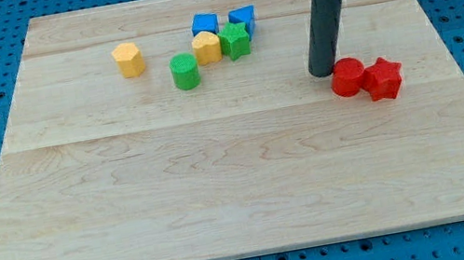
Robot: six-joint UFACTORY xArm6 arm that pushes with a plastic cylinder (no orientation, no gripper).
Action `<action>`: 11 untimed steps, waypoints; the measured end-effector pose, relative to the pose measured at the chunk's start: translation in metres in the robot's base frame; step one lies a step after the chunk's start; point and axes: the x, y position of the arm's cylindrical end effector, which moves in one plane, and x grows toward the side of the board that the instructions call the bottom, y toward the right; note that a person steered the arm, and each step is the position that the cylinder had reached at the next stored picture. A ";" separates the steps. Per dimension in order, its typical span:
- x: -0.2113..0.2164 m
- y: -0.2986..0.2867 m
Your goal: Move the green star along with the yellow heart diagonally left of the green circle
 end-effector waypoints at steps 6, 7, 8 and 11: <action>-0.099 -0.164; -0.096 -0.205; -0.095 -0.237; -0.044 -0.269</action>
